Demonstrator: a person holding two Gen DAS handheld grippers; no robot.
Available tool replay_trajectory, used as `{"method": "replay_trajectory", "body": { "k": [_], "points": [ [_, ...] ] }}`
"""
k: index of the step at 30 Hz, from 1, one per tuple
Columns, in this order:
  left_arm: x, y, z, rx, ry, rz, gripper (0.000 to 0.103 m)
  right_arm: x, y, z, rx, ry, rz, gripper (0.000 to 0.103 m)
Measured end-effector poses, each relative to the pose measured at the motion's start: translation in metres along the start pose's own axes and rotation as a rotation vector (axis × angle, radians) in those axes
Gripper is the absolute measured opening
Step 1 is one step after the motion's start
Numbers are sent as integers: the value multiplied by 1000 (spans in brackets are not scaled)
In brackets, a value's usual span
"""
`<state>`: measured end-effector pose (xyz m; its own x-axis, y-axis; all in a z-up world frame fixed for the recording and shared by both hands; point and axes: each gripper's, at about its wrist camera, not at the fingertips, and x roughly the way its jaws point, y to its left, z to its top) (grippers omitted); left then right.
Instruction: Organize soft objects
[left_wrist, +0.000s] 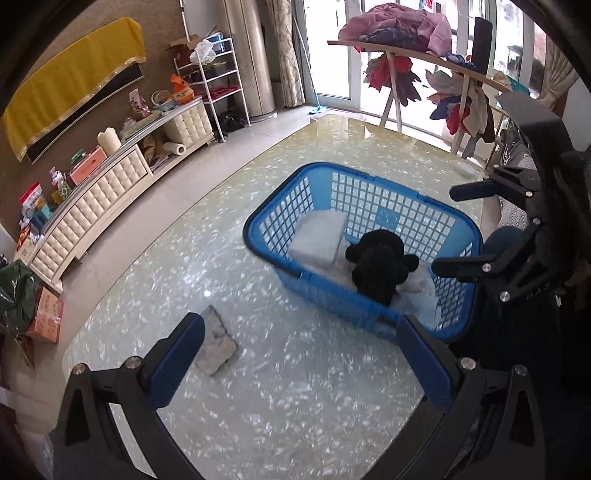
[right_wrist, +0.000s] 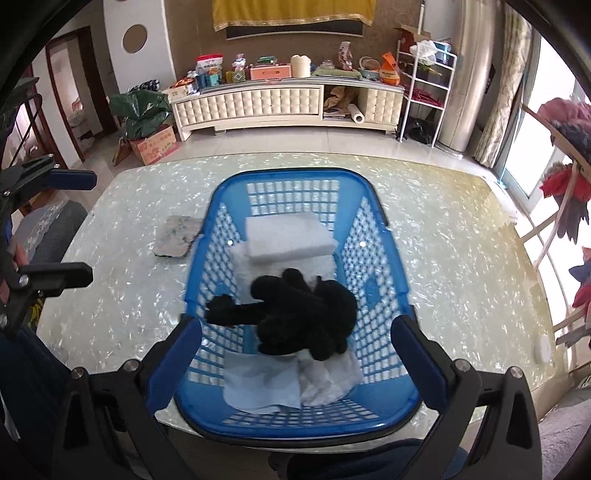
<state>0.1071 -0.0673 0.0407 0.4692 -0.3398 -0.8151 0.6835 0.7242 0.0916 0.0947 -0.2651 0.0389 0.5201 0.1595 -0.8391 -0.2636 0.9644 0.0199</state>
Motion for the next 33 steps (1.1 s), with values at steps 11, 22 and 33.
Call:
{"method": "replay_trajectory", "body": {
  "k": [11,22,33],
  "points": [
    [-18,46,-44,-86,-7,-3,103,14,61,26,-103,-5,23,102],
    [-24,102,-88,-223,3,80,103,51,106,52,-164,50,43,102],
    [3,153,-126,-379,64,120,103,106,161,74,-234,111,63,102]
  ]
}}
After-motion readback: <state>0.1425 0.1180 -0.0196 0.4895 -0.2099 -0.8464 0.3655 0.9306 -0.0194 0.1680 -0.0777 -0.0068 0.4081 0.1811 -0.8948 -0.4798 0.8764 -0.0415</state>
